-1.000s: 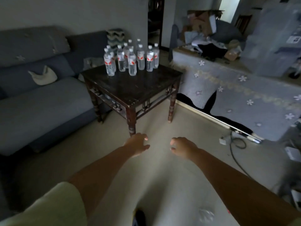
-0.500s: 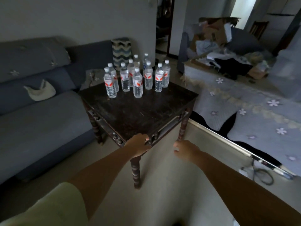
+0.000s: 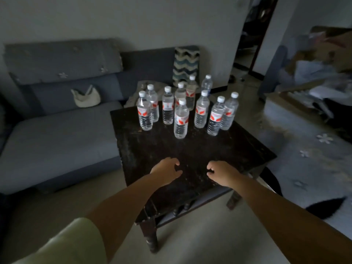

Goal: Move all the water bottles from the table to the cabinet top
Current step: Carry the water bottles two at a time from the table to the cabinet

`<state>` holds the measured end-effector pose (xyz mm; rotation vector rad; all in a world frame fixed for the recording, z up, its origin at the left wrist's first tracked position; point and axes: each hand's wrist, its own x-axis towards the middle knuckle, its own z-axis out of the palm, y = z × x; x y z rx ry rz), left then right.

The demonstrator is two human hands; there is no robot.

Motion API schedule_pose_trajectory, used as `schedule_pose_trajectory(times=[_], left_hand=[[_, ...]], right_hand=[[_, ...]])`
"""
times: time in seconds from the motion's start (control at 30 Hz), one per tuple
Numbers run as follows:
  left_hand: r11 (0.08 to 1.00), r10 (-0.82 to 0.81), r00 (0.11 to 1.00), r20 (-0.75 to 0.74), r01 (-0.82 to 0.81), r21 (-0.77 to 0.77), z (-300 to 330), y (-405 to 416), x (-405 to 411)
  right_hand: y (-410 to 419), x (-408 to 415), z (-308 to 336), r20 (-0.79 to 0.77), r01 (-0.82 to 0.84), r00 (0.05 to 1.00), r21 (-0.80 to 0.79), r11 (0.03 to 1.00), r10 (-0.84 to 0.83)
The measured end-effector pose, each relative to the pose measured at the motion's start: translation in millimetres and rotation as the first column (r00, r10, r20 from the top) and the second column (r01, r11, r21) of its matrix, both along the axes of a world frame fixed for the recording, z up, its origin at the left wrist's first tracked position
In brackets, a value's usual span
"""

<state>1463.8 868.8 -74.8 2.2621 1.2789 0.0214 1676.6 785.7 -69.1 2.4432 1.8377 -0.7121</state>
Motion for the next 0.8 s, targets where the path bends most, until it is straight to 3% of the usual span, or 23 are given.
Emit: schedule_pose_trajectory(times=[0.1, 0.2, 0.43, 0.57, 0.67, 0.8], left_hand=[[0.996, 0.086, 0.996, -0.032, -0.087, -0.032, -11, 30, -2], [0.978, 0.194, 0.980, -0.035, -0.196, -0.074, -23, 70, -8], [0.874, 0.477, 0.869, 0.130, -0.453, -0.175, -46, 190, -1], [0.787, 0.617, 0.743, 0.260, -0.578, -0.214, -54, 251, 14], [0.677, 0.734, 0.598, 0.323, -0.687, -0.266, -60, 280, 25], [0.573, 0.799, 0.422, 0.428, -0.751, -0.328, -68, 311, 36]], right_hand=[[45, 4, -9, -0.078, -0.026, 0.997, -0.028, 0.999, 0.024], [93, 3, -20, -0.184, 0.043, 0.982, 0.045, 0.998, -0.034], [214, 14, -39, -0.478, 0.251, 0.867, 0.175, 0.952, -0.141], [269, 16, -50, -0.661, 0.423, 0.736, 0.283, 0.861, -0.144], [288, 7, -67, -0.751, 0.549, 0.649, 0.354, 0.757, -0.120], [301, -2, -88, -0.802, 0.630, 0.580, 0.331, 0.702, -0.143]])
